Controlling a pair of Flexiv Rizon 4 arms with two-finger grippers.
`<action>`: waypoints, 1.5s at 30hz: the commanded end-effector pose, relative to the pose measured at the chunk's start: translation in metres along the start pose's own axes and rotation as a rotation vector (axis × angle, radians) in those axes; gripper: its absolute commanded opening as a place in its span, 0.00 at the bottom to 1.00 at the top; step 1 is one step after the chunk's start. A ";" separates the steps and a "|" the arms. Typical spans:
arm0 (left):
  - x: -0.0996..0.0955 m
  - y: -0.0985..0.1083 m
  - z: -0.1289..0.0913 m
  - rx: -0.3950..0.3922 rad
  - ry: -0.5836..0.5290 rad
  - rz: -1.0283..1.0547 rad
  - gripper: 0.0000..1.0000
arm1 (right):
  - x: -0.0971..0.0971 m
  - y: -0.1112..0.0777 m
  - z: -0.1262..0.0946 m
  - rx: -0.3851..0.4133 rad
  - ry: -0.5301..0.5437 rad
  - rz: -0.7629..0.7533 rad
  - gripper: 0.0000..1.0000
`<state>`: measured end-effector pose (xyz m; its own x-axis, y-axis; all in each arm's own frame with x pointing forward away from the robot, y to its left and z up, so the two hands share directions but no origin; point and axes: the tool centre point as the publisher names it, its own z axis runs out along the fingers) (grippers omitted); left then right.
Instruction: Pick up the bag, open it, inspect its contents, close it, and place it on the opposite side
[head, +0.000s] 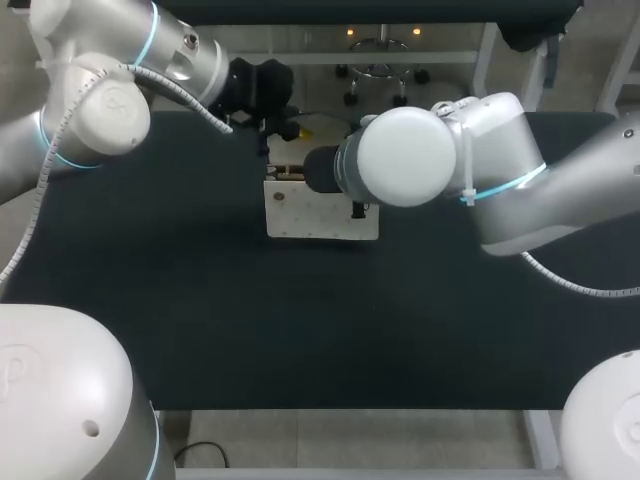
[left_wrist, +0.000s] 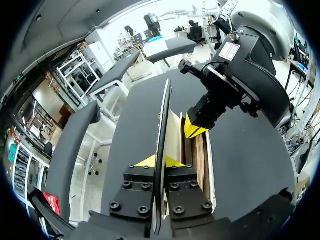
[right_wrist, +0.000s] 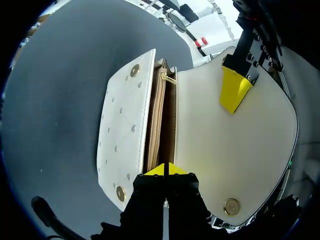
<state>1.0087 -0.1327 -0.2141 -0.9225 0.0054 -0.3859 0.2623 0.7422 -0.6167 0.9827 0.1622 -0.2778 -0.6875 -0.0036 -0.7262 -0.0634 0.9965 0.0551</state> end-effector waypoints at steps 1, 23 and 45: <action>-0.001 -0.001 -0.002 0.001 -0.011 -0.006 0.00 | 0.000 0.002 0.006 -0.002 0.009 0.000 0.00; 0.000 0.000 -0.006 0.078 0.025 -0.052 0.00 | 0.010 0.002 0.026 0.033 0.065 0.007 0.00; -0.004 0.002 -0.006 0.115 0.046 -0.046 0.00 | 0.020 -0.002 0.044 0.075 0.128 -0.001 1.00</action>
<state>1.0090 -0.1275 -0.2108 -0.9449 0.0039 -0.3273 0.2470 0.6647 -0.7051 0.9994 0.1634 -0.3213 -0.7729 -0.0094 -0.6345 -0.0149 0.9999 0.0033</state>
